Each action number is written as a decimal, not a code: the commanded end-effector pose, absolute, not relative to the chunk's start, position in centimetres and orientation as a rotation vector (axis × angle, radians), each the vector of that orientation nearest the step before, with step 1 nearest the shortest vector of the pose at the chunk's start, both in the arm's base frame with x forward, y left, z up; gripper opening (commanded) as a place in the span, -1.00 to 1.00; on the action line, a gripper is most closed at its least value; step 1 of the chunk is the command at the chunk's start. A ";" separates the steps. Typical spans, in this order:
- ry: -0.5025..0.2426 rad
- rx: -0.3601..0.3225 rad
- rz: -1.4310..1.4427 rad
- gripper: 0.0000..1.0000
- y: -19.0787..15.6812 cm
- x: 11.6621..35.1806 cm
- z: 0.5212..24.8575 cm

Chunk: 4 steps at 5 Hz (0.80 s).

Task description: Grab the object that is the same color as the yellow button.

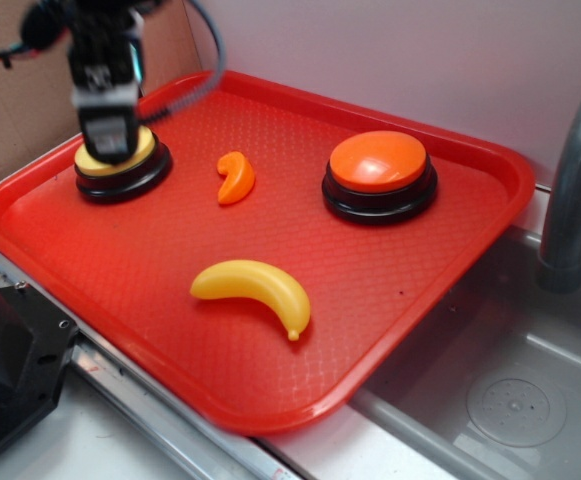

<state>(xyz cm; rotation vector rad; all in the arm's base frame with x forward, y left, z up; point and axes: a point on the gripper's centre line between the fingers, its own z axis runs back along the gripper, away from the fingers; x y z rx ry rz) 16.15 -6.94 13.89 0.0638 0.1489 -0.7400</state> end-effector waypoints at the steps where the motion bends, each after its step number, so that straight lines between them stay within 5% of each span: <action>1: 0.185 0.110 -1.022 1.00 -7.8 17.0 7.0; 2: 0.189 0.117 -1.044 1.00 -8.9 17.6 5.0; 4: 0.119 -0.015 -1.128 1.00 -11.2 17.3 3.2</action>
